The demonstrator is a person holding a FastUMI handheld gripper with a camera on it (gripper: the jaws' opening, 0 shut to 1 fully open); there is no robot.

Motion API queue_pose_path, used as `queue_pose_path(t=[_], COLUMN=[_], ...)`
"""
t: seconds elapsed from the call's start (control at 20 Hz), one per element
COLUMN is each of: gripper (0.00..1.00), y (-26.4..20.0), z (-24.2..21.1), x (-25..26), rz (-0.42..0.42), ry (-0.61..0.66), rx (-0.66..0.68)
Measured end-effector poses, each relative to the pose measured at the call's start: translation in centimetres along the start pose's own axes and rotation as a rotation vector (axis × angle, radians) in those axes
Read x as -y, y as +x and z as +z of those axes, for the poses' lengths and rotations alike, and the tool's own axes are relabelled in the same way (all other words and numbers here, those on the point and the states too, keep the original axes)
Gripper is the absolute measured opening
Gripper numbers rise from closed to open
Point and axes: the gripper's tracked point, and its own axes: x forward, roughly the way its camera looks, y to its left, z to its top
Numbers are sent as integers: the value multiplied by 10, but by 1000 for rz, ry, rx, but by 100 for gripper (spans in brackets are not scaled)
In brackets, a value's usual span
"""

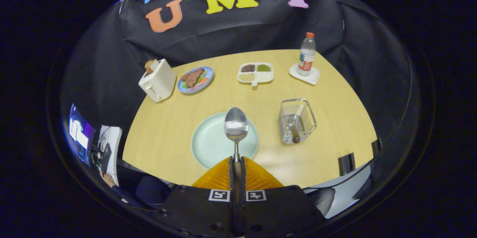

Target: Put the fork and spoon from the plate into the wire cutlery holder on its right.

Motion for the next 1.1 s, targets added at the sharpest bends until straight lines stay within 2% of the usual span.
queue_pose_path(t=[0.2, 0.65, 1.1], gripper=[1, 1, 1], y=[-6, 13, 26], z=[15, 33, 40], x=[40, 96, 110], rz=[-45, -82, -68], ry=[51, 149, 188], rx=[4, -71, -146])
